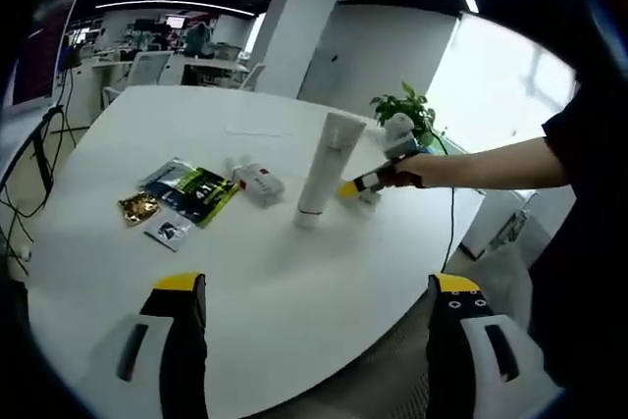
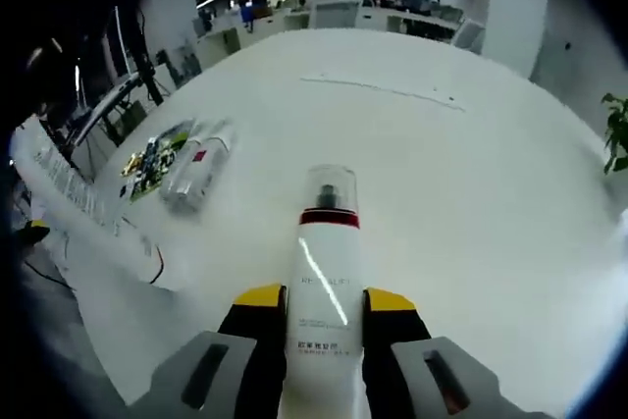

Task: Arrange the skincare products in the storage area until every visible bottle or jar stands upright without overlapping.

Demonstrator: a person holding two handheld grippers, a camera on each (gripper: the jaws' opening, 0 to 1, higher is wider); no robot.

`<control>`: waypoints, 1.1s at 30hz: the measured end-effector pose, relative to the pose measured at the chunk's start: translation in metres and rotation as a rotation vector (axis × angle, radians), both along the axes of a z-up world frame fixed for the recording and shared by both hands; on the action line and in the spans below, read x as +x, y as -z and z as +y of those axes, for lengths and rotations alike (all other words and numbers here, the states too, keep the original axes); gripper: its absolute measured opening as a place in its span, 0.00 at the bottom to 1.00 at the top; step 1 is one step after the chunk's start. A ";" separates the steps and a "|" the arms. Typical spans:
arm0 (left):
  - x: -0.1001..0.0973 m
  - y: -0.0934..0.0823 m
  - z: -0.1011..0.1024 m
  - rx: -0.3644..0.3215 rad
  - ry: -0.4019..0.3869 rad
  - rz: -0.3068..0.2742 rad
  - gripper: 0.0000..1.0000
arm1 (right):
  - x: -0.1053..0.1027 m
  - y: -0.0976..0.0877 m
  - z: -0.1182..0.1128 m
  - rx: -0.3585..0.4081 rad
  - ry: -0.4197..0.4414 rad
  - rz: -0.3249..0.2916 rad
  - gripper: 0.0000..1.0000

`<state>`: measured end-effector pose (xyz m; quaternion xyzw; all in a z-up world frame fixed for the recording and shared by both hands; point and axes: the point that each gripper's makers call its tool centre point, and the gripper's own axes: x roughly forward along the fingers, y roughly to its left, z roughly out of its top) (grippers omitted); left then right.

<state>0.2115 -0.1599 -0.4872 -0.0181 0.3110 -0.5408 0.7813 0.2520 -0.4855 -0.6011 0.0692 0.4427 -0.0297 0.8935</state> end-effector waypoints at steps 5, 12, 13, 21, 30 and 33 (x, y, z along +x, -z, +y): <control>-0.005 -0.018 -0.015 -0.088 0.011 0.058 0.86 | -0.021 -0.016 0.015 0.145 0.105 -0.090 0.19; -0.005 -0.047 -0.041 -0.223 -0.002 0.192 0.84 | -0.047 -0.055 0.037 0.264 0.176 -0.262 0.19; -0.004 -0.048 -0.043 -0.220 0.003 0.199 0.83 | -0.049 -0.062 0.040 0.267 0.174 -0.286 0.19; -0.012 -0.082 -0.069 -0.273 0.022 0.245 0.81 | -0.076 -0.156 0.075 0.151 0.086 -0.553 0.19; -0.023 -0.130 -0.100 -0.406 0.013 0.311 0.78 | -0.087 -0.241 0.136 0.071 -0.049 -0.742 0.19; -0.027 -0.134 -0.107 -0.400 0.029 0.304 0.78 | -0.084 -0.249 0.151 0.049 -0.105 -0.763 0.19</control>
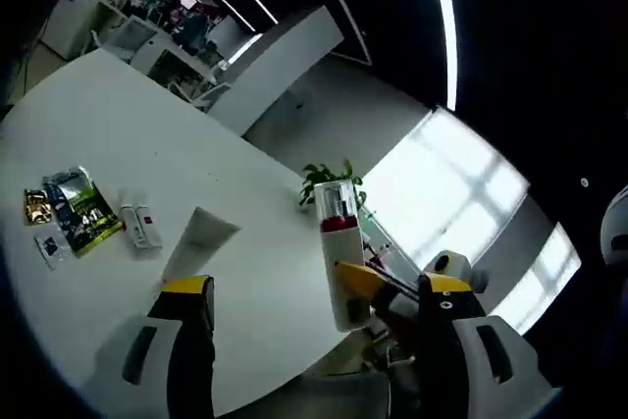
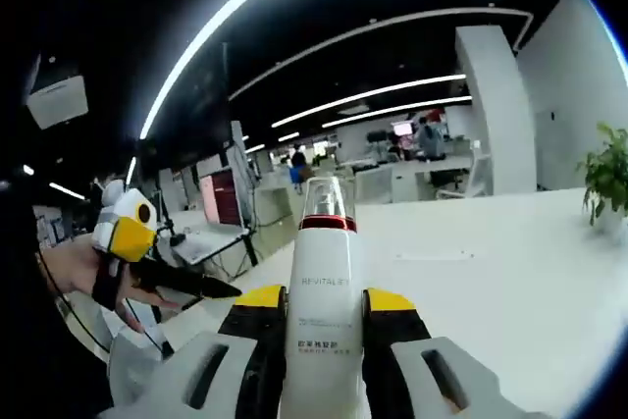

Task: Arrange the skincare products in the storage area until every visible bottle or jar stands upright without overlapping.

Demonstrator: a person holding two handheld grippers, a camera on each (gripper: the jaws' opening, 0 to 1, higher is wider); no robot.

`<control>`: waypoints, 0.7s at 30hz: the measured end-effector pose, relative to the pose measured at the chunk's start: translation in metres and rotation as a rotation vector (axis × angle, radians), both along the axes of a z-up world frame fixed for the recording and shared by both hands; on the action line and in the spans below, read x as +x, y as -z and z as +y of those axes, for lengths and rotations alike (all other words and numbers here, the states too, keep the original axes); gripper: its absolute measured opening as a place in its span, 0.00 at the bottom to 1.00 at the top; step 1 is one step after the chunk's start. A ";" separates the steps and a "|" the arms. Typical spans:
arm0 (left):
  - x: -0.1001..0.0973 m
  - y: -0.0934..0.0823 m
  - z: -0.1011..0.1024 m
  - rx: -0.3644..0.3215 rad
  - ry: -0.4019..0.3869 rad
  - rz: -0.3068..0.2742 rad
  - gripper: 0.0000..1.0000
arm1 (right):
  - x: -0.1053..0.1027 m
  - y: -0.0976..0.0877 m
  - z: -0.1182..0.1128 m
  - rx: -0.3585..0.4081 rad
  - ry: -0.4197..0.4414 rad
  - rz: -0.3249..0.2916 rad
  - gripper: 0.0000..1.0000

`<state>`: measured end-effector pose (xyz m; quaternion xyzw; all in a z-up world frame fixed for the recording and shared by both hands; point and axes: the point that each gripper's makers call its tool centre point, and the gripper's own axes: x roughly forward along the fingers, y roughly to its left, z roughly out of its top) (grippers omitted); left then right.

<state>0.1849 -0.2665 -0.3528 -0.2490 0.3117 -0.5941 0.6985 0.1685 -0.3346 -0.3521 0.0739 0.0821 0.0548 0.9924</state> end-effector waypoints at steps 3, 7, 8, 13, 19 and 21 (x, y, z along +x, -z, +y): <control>0.000 -0.004 -0.004 -0.003 -0.002 -0.005 0.78 | 0.003 -0.007 0.019 -0.066 -0.055 -0.022 0.19; 0.006 -0.016 -0.006 -0.047 -0.039 0.023 0.75 | 0.009 -0.012 0.045 -0.149 -0.111 -0.033 0.19; 0.006 -0.019 -0.006 -0.056 -0.044 0.026 0.74 | 0.010 -0.013 0.051 -0.171 -0.122 -0.039 0.19; 0.006 -0.022 -0.002 -0.066 -0.052 0.040 0.64 | 0.012 -0.015 0.075 -0.254 -0.190 -0.039 0.19; 0.009 -0.018 0.008 -0.052 -0.051 0.030 0.43 | 0.013 -0.018 0.086 -0.279 -0.215 -0.049 0.19; 0.012 -0.020 0.013 -0.062 -0.070 0.025 0.37 | 0.012 -0.019 0.089 -0.302 -0.227 -0.048 0.19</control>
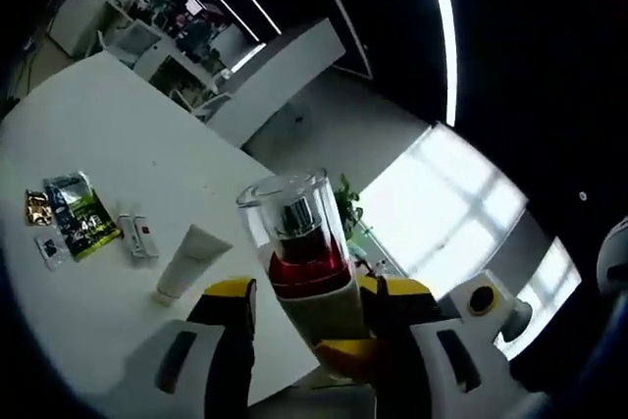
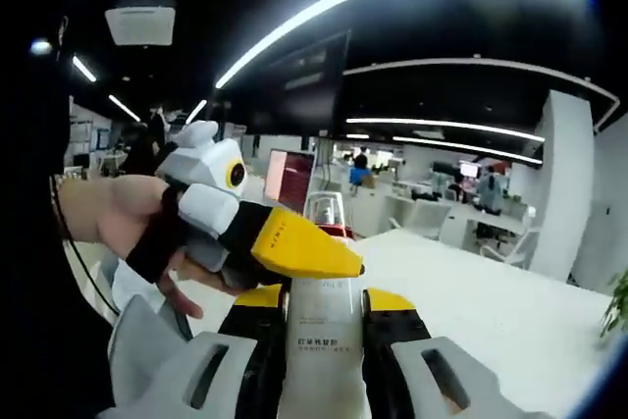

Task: Arrange the skincare products in the storage area until every visible bottle or jar stands upright without overlapping.

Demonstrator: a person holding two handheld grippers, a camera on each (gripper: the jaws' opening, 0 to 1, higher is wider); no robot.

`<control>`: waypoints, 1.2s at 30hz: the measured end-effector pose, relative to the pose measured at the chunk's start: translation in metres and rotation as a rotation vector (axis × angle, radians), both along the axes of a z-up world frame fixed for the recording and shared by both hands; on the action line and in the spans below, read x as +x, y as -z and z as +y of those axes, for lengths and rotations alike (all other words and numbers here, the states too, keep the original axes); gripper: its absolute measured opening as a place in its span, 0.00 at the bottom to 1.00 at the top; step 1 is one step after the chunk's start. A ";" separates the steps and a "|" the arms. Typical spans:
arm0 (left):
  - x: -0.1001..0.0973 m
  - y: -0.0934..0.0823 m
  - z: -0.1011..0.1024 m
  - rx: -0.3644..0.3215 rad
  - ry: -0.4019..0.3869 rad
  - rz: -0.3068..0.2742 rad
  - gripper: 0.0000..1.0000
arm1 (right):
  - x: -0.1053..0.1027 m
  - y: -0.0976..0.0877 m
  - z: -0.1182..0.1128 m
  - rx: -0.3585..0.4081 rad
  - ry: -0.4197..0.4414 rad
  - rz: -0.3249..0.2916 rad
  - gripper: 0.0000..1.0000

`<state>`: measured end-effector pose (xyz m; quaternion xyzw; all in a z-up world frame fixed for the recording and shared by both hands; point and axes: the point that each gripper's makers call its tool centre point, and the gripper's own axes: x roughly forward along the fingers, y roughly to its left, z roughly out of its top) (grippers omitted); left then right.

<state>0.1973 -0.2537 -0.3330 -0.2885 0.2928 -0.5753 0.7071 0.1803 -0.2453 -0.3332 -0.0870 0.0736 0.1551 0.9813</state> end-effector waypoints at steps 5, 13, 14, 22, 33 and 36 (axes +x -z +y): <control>0.005 -0.006 0.003 -0.019 -0.015 -0.037 0.29 | -0.002 -0.002 0.004 -0.030 -0.016 -0.004 0.19; -0.010 -0.036 0.003 -0.069 0.017 -0.167 0.24 | -0.005 -0.016 0.005 -0.056 -0.010 -0.044 0.20; -0.011 -0.038 0.003 -0.065 0.024 -0.181 0.24 | -0.005 -0.017 0.005 -0.044 -0.005 -0.041 0.20; -0.024 -0.046 0.004 -0.018 0.118 -0.311 0.23 | -0.010 -0.019 0.011 0.020 -0.067 0.002 0.21; -0.050 -0.068 0.014 -0.068 0.359 -0.482 0.22 | -0.022 -0.037 0.029 0.281 -0.374 0.098 0.24; -0.059 -0.074 0.017 -0.071 0.434 -0.532 0.22 | -0.030 -0.048 0.038 0.279 -0.471 0.114 0.24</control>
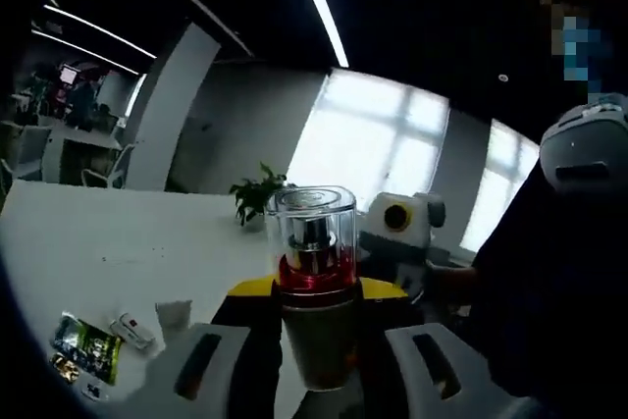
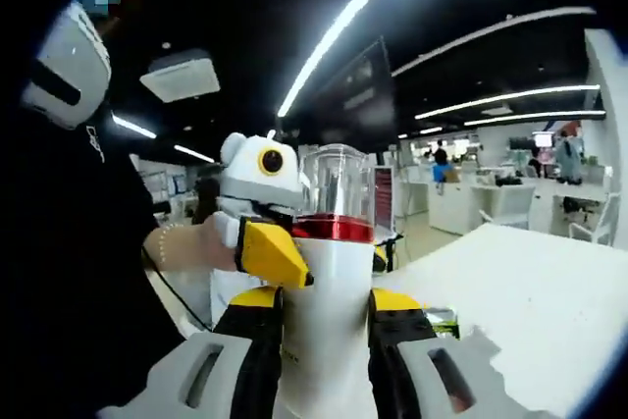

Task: Arrange the skincare products in the storage area until every visible bottle or jar stands upright without overlapping.

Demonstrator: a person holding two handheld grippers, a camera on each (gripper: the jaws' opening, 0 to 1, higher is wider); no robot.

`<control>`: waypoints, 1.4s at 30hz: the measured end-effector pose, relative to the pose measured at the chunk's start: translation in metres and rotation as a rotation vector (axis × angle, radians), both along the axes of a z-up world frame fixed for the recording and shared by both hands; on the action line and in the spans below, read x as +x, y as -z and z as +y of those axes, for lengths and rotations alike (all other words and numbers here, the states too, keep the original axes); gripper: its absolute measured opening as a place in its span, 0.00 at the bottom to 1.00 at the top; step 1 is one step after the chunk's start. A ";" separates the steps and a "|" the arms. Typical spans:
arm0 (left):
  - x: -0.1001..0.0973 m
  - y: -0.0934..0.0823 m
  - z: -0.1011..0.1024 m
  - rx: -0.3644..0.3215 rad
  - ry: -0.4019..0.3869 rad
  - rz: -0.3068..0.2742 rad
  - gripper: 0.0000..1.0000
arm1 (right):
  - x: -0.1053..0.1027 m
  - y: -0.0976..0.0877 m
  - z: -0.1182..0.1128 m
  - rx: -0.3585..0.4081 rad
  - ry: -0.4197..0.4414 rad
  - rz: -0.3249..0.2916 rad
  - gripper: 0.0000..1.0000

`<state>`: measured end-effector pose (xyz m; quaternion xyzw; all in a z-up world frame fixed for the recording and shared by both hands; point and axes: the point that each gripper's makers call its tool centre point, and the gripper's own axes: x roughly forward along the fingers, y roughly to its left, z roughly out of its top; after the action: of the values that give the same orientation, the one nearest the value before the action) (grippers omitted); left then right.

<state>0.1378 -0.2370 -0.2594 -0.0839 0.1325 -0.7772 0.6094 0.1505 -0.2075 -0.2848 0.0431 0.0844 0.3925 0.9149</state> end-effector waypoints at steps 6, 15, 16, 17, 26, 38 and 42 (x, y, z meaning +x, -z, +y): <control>-0.013 -0.007 0.001 0.005 0.117 -0.064 0.22 | -0.010 -0.007 0.008 0.002 -0.168 0.003 0.23; -0.014 -0.013 0.001 -0.014 0.167 -0.093 0.22 | -0.008 -0.015 0.012 0.031 -0.232 -0.019 0.21; -0.014 -0.015 0.002 -0.023 0.174 -0.103 0.22 | -0.009 -0.016 0.013 0.042 -0.234 -0.025 0.20; -0.013 -0.016 0.002 -0.027 0.173 -0.102 0.22 | -0.008 -0.019 0.012 0.067 -0.228 -0.035 0.20; -0.014 -0.016 -0.003 -0.053 0.204 -0.184 0.24 | -0.007 -0.018 0.008 0.091 -0.215 -0.089 0.18; 0.009 -0.006 -0.020 -0.111 0.080 -0.158 0.38 | 0.004 0.007 -0.012 0.100 -0.129 -0.127 0.18; 0.014 0.012 -0.023 -0.079 0.046 -0.147 0.40 | 0.009 0.019 -0.019 0.112 -0.082 -0.140 0.19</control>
<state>0.1519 -0.2602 -0.2711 -0.0477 0.0587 -0.7997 0.5956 0.1593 -0.2270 -0.3042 0.0632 -0.0002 0.4356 0.8979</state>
